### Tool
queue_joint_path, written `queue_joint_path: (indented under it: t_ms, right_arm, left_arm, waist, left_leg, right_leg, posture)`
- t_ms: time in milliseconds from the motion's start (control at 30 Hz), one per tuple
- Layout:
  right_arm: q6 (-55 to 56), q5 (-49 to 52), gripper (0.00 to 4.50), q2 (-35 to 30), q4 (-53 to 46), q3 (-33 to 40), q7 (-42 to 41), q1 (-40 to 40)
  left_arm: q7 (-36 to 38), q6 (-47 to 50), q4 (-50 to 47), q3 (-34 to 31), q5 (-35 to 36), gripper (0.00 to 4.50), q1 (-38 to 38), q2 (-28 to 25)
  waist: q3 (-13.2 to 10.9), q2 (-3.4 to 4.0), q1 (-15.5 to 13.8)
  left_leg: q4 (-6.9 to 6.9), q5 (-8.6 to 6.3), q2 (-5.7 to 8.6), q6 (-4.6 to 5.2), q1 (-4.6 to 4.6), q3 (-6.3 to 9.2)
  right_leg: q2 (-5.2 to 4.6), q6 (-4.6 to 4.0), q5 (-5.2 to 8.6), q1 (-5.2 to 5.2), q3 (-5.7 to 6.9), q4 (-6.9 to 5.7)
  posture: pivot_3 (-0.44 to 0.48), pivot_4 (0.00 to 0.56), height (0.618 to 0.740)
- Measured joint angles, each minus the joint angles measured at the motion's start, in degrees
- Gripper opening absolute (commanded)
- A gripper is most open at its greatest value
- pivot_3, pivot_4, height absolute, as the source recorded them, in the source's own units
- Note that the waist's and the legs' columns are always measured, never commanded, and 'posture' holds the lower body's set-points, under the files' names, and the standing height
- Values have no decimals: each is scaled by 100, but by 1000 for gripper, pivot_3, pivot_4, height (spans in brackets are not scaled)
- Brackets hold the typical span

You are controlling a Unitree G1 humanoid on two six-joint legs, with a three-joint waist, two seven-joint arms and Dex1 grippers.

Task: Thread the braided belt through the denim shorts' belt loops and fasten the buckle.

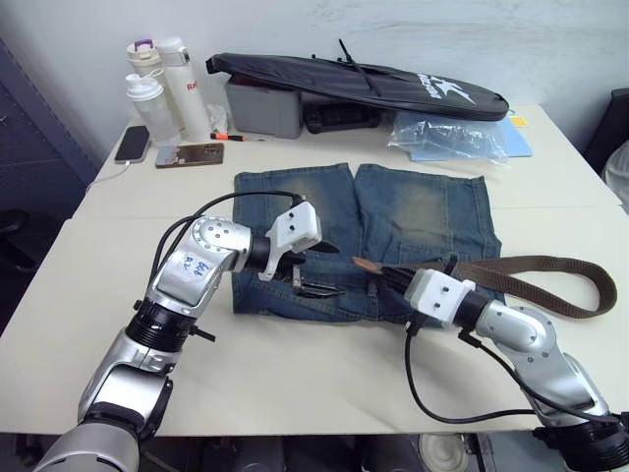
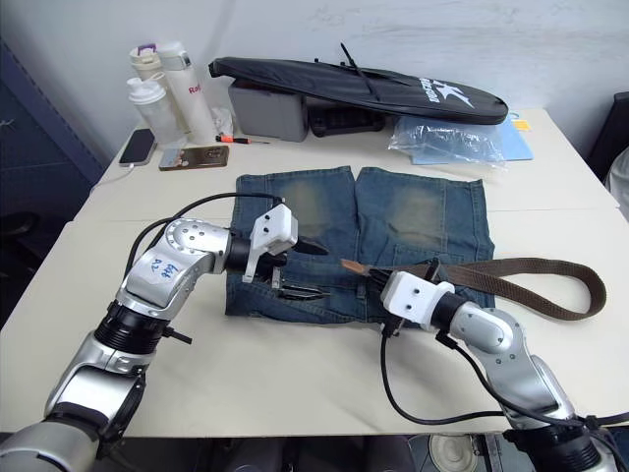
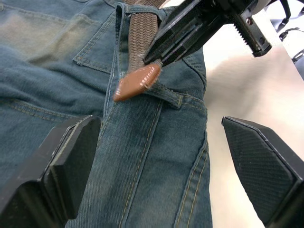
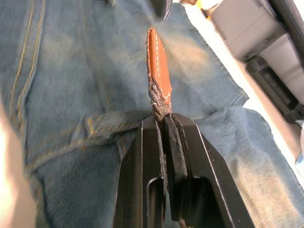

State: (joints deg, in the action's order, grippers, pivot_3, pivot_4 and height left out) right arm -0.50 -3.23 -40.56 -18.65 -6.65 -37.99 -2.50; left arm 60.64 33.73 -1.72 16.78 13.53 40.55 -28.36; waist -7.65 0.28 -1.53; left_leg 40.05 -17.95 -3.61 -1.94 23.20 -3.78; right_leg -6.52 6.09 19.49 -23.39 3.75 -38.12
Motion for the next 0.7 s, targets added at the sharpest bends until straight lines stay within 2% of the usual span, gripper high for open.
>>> queue_joint_path:
  t_ms: [67, 267, 400, 500, 567, 700]
  right_arm:
    - [2, 23, 1488, -55, 56, 35, -80, 128]
    - [-581, 541, 4463, -183, -382, 640, -293, 634]
    - [-2011, 1756, 4463, 106, -1130, 1169, -270, 1226]
    - [-3415, 3136, 4463, 674, -1542, 1704, 210, 1286]
    - [-4314, 4590, 4463, 1201, -1585, 2213, 915, 1080]
    - [-5048, 7338, 4463, 1643, -1484, 2700, 2451, 806]
  left_arm:
    - [0, 8, -1, 1, 0, 4500, -49, -3]
    - [23, 8, -15, 5, 0, 4500, -58, 6]
    - [46, 0, 2, 5, -2, 4500, -57, 10]
    - [64, -9, 14, 7, -2, 4500, -57, 29]
    - [76, -23, 15, 9, -3, 4500, -57, 49]
    - [81, -38, 15, 14, -6, 4500, -57, 68]
  waist:
    - [-1, -1, 7]
    - [-1, -1, -6]
    - [0, -3, -8]
    - [1, -2, 2]
    - [2, -5, 15]
    - [4, -1, 1]
  left_leg:
    - [1, 0, 0, 0, 1, 0]
    - [1, 0, -3, 0, -1, 3]
    - [2, -1, -5, 1, -1, 6]
    - [7, -7, -6, 12, -2, 7]
    - [12, -14, -9, 25, -3, 8]
    - [11, -17, -9, 30, -1, 14]
  right_leg:
    - [0, 0, 0, -1, -1, -1]
    - [1, -3, 2, -2, 1, -11]
    - [1, -5, 3, 0, 1, -15]
    - [0, -10, 5, 0, -1, -23]
    - [0, -21, 11, -1, -2, -34]
    - [0, -42, 22, -9, 2, -52]
  posture:
    - [0, 150, 642]
    - [0, 150, 642]
    - [0, 150, 642]
    - [0, 150, 642]
    - [0, 150, 642]
    - [0, 150, 642]
